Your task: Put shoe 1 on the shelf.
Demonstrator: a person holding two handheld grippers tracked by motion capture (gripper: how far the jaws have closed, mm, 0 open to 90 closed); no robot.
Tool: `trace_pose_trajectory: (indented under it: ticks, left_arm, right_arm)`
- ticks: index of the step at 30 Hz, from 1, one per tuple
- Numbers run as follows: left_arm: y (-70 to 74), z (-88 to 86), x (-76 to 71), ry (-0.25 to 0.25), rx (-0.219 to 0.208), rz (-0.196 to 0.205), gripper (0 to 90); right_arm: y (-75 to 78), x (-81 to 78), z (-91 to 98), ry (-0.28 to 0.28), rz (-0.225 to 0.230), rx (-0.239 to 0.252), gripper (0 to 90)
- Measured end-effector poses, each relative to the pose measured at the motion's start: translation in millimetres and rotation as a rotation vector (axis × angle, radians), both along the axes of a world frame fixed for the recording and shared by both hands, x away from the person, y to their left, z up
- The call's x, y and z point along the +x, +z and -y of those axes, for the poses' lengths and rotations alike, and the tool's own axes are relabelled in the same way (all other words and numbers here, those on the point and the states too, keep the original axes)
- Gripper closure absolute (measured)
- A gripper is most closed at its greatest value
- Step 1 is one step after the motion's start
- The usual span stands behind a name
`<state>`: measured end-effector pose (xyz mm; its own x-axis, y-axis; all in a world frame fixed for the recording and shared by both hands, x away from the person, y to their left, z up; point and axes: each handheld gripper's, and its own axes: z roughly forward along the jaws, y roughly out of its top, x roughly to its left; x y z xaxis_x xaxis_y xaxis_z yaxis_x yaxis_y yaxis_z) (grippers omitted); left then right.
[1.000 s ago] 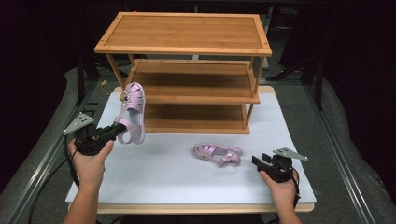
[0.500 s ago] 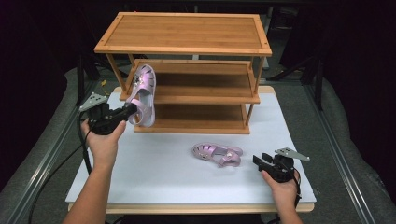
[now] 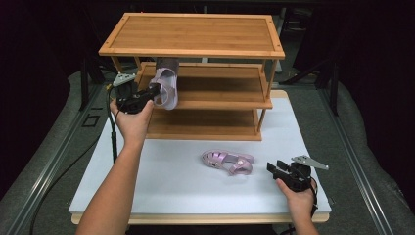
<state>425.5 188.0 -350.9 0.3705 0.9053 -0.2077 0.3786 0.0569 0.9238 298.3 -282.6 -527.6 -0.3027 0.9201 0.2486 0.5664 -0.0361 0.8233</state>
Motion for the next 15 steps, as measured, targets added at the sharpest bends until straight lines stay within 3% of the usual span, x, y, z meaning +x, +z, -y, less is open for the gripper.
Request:
trace_pose_trajectory:
  ticks: [7,9,10,12,15]
  left_arm:
    - [-2.4,14.3,14.1,0.014,0.019,-0.028,83.0]
    - [-4.0,18.5,18.0,0.013,0.013,-0.044,83.0]
    - [-4.2,19.9,19.8,0.019,-0.026,-0.056,82.9]
    - [-3.6,23.7,22.5,0.011,-0.040,-0.072,82.9]
    - [-3.2,27.6,25.4,0.019,-0.032,-0.079,82.9]
  right_arm:
    - [0.5,-0.5,2.8,-0.002,-0.001,0.013,51.8]
    - [0.4,-0.6,3.2,-0.005,0.005,0.017,51.8]
    - [0.4,-0.6,3.7,-0.004,0.004,0.016,51.8]
    - [0.3,-0.6,3.6,-0.003,0.002,0.017,51.8]
    - [0.2,-0.4,3.2,-0.002,-0.006,0.016,51.8]
